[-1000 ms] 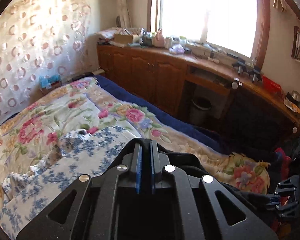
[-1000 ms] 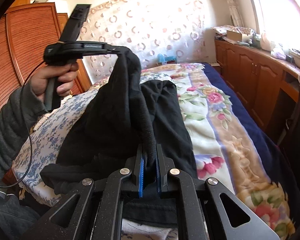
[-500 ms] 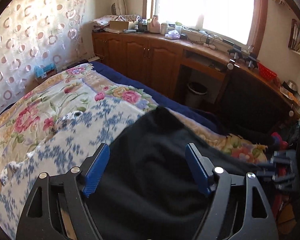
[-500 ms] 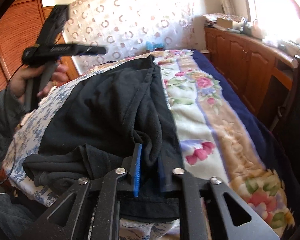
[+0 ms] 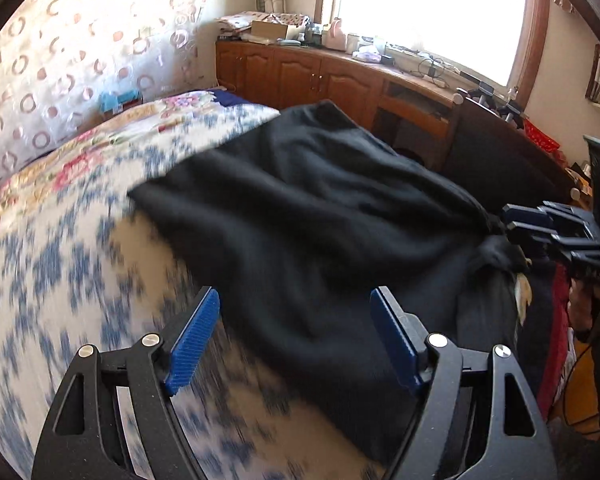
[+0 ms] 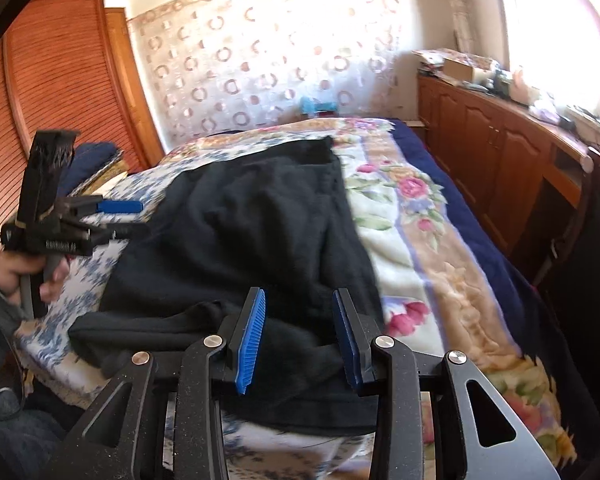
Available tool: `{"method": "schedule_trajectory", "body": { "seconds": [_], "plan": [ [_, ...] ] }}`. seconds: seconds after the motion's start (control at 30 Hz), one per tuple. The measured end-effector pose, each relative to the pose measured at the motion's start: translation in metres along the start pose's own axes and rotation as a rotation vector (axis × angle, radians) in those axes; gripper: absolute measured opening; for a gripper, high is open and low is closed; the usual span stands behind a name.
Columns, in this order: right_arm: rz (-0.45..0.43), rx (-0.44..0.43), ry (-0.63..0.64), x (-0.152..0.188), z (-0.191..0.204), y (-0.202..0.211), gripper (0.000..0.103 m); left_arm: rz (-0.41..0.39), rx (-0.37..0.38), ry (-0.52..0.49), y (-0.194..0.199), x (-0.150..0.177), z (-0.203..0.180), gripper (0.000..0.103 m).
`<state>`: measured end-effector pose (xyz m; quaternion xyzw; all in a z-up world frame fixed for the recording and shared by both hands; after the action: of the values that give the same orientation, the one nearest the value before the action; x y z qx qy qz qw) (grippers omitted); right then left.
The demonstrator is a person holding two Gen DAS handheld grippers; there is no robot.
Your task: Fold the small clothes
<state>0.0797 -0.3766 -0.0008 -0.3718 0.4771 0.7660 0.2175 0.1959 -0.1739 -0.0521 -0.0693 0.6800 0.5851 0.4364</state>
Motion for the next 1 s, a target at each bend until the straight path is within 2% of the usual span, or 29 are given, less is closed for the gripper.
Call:
{"method": "schedule_trajectory", "body": {
  "seconds": [0.27,0.4,0.5,0.57,0.67,0.77,0.93,0.97,1.0],
  "plan": [
    [0.045,0.008,0.058,0.009,0.016,0.0,0.036,-0.03,-0.008,0.039,0.036,0.044,-0.011,0.078],
    [0.07,0.046,0.091,0.012,0.018,-0.003,0.036,-0.026,-0.002,0.053,0.045,0.062,-0.016,0.078],
    [0.113,0.062,0.097,0.015,0.015,-0.01,0.036,-0.014,0.03,0.058,0.048,0.071,-0.019,0.07],
    [0.126,0.07,0.105,0.015,0.015,-0.011,0.036,0.001,0.063,0.059,0.049,0.076,-0.023,0.056],
    [0.129,0.075,0.103,0.013,0.015,-0.01,0.036,0.008,0.099,0.061,0.051,0.08,-0.03,0.047],
    [0.139,0.083,0.104,0.014,0.015,-0.012,0.036,0.016,0.138,0.057,0.052,0.083,-0.038,0.043],
    [0.14,0.078,0.097,0.016,0.012,-0.011,0.036,0.039,0.142,0.019,0.045,0.088,-0.054,0.035],
    [0.137,0.075,0.094,0.017,0.012,-0.011,0.034,0.034,0.136,0.016,0.045,0.089,-0.056,0.034],
    [0.132,0.079,0.093,0.018,0.01,-0.01,0.026,0.031,0.129,0.011,0.046,0.089,-0.057,0.033]
  ]
}}
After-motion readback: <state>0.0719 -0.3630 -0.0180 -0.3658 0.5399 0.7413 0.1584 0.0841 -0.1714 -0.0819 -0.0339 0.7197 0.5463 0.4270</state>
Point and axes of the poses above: each gripper's, at about its wrist camera, not at the fingertips, and y roughly against the way its jaws point, z to its left, x to its underside, the point moved 1 cm from there along -y, roughly the way its jaws point, and after that the axes turned 14 degrees about -x, right-handed, at the moved point
